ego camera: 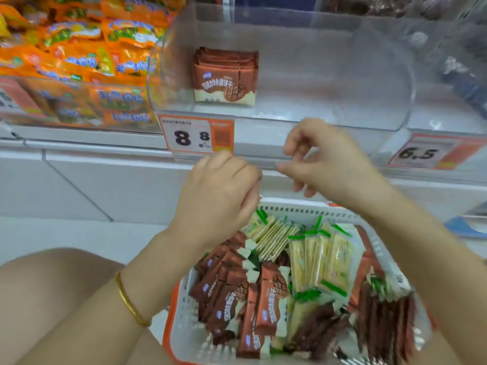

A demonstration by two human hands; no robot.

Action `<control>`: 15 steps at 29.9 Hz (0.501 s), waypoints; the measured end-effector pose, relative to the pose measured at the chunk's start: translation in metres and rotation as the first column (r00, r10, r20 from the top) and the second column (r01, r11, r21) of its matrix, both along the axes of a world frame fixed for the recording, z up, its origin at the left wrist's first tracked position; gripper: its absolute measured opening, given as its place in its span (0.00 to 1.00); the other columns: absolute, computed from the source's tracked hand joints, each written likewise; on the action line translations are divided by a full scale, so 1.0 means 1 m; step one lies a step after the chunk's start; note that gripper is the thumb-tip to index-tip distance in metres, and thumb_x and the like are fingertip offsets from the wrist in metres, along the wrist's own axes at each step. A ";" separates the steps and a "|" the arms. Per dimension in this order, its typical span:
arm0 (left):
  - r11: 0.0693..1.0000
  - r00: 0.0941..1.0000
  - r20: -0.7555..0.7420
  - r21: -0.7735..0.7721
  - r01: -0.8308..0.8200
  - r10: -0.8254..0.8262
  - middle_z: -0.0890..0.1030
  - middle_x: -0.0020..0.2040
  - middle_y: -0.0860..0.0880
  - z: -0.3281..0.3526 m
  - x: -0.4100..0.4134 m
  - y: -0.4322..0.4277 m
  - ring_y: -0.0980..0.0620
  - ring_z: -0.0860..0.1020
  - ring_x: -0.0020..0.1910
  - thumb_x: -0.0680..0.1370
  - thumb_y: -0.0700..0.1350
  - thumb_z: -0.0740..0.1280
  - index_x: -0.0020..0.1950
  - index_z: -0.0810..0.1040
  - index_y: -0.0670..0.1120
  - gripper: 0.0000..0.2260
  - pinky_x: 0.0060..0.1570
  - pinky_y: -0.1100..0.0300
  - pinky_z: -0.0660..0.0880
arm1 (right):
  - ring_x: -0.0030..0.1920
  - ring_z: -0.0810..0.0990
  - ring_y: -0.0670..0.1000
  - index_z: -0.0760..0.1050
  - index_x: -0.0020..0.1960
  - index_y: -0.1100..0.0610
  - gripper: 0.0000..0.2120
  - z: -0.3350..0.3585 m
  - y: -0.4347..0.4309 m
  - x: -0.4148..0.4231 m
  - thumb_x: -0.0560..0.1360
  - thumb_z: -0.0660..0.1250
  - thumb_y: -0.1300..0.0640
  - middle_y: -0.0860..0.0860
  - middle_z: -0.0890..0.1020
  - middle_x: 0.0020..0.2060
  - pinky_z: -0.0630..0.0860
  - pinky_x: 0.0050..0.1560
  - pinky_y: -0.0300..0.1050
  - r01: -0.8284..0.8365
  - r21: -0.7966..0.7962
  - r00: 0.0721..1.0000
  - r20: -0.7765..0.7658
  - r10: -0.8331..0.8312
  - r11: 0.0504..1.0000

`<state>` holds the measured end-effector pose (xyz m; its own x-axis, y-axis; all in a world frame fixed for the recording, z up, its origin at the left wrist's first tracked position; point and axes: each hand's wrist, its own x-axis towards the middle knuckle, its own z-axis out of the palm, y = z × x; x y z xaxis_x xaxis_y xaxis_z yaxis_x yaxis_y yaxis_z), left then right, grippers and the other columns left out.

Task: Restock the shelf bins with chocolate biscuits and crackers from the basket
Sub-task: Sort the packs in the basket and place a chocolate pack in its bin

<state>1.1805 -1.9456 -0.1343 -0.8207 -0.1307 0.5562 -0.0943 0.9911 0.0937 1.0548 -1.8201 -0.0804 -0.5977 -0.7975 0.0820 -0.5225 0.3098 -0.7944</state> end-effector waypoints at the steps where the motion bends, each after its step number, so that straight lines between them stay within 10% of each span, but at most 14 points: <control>1: 1.000 0.994 0.109 0.019 0.000 -0.002 0.79 0.37 0.47 -0.012 0.001 0.006 0.43 0.76 0.40 0.75 0.44 0.58 0.41 0.80 0.43 0.12 0.37 0.53 0.71 | 0.28 0.80 0.53 0.68 0.39 0.51 0.13 -0.027 0.008 0.001 0.72 0.70 0.64 0.52 0.76 0.33 0.75 0.25 0.46 -0.024 0.126 0.999 0.050 0.018 0.992; 6: 0.992 0.917 0.398 0.120 -0.032 -0.018 0.80 0.36 0.48 -0.050 0.000 0.021 0.44 0.77 0.40 0.73 0.47 0.53 0.39 0.81 0.45 0.17 0.35 0.53 0.76 | 0.47 0.79 0.52 0.76 0.51 0.54 0.07 -0.157 0.030 -0.008 0.73 0.69 0.60 0.51 0.79 0.46 0.76 0.45 0.46 -0.183 0.588 0.978 0.024 0.209 0.788; 15: 0.983 0.902 0.430 0.175 -0.048 -0.033 0.80 0.45 0.49 -0.066 -0.001 0.031 0.48 0.74 0.49 0.78 0.43 0.59 0.47 0.80 0.45 0.10 0.45 0.54 0.72 | 0.62 0.69 0.55 0.64 0.68 0.53 0.32 -0.227 0.043 0.020 0.70 0.72 0.44 0.53 0.71 0.60 0.74 0.54 0.51 -0.223 0.753 0.847 -0.165 0.506 0.619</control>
<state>1.1792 -1.9146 -0.1998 -0.9725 -0.2009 0.1174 -0.1725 0.9611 0.2157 1.0743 -1.7773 -0.3072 -0.2888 -0.8451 -0.4500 -0.8951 0.4050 -0.1862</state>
